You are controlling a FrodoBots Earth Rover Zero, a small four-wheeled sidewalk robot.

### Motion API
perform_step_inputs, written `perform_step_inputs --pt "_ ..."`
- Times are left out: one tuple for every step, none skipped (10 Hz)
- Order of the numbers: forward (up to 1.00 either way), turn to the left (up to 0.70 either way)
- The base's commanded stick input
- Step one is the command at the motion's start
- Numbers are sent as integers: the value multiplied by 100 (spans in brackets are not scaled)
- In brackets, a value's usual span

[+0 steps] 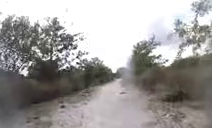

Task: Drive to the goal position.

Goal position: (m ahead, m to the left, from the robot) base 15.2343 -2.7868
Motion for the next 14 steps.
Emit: perform_step_inputs --pt "60 0" --pt "60 0" --pt "60 0" --pt "60 0" --pt "60 0" --pt "60 0" --pt "60 0" --pt "60 0" --pt "60 0" --pt "60 0" --pt "60 0" --pt "60 0" --pt "60 0" --pt "60 0"
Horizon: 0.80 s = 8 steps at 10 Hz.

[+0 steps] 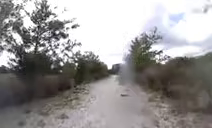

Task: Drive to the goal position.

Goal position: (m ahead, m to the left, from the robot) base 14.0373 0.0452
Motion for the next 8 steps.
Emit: perform_step_inputs --pt "60 0" --pt "60 0" --pt "60 0" --pt "60 0" --pt "60 0" --pt "60 0" --pt "60 0" --pt "60 0"
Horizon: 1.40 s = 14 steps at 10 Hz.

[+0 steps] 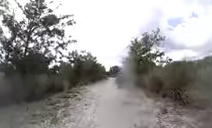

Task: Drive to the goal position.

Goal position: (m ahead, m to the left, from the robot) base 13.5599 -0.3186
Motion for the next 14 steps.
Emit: perform_step_inputs --pt "60 0" --pt "60 0" --pt "60 0" --pt "60 0" --pt "60 0" --pt "60 0" --pt "60 0" --pt "60 0" --pt "60 0" --pt "60 0" --pt "60 0" --pt "60 0" --pt "60 0" --pt "60 0"
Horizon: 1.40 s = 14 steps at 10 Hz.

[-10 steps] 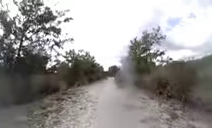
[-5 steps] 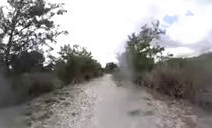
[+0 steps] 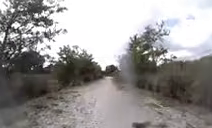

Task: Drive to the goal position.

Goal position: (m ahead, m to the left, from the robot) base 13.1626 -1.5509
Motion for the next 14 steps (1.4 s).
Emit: perform_step_inputs --pt "60 0" --pt "60 0" --pt "60 0" --pt "60 0" --pt "60 0" --pt "60 0" --pt "60 0" --pt "60 0" --pt "60 2" --pt "60 13" --pt "60 15" --pt "60 9" --pt "60 0" --pt "60 0"
